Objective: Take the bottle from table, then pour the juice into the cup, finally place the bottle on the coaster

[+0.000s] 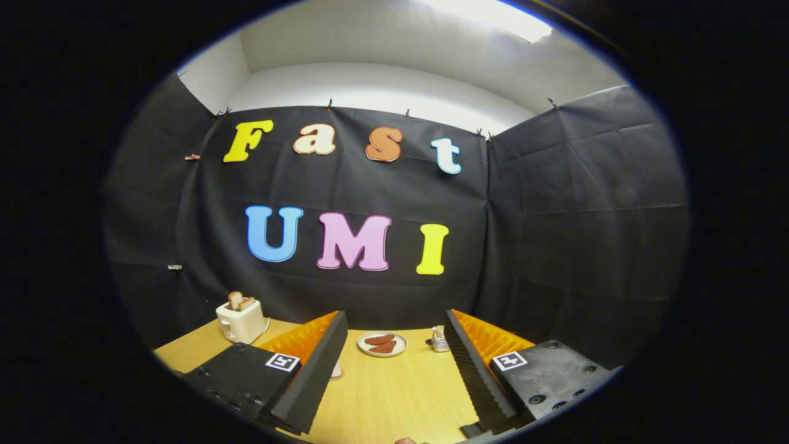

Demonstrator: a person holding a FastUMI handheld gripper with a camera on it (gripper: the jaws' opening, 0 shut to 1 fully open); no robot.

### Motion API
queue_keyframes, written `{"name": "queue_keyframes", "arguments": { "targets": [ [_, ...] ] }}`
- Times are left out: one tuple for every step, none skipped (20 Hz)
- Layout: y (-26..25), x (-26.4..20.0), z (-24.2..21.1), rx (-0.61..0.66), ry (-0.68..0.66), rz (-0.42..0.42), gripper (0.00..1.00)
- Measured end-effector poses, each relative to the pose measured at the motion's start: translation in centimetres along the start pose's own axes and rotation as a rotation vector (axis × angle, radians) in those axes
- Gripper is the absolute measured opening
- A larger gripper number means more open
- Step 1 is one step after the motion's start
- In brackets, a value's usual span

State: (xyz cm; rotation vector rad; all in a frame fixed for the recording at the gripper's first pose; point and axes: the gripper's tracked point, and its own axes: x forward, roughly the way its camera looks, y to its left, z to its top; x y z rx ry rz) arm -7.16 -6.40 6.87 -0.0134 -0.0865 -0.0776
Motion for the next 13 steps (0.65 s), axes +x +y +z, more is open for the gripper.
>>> {"name": "queue_keyframes", "arguments": {
  "targets": [
    [0.2,0.1,0.0,0.001,-0.002,0.007,0.97],
    [0.4,0.2,0.0,0.000,-0.003,0.013,0.97],
    [0.5,0.4,-0.1,-0.001,-0.004,0.018,0.97],
    [0.6,0.4,-0.2,-0.001,-0.002,0.023,0.97],
    [0.8,0.5,-0.5,0.002,0.005,0.028,0.97],
    [1.0,0.7,-0.7,0.007,0.011,0.032,0.97],
    [1.1,0.8,-0.9,0.011,0.015,0.037,0.97],
    [1.1,1.0,-1.1,0.013,0.018,0.039,0.97],
    [1.2,1.1,-1.2,0.013,0.020,0.042,0.97],
    [1.4,1.3,-1.2,0.011,0.019,0.047,0.97],
    [1.4,1.4,-1.2,0.008,0.018,0.046,0.97],
    [1.4,1.6,-1.3,0.009,0.017,0.049,0.97],
    [1.7,1.7,-1.3,0.012,0.016,0.052,0.97]
  ]
}}
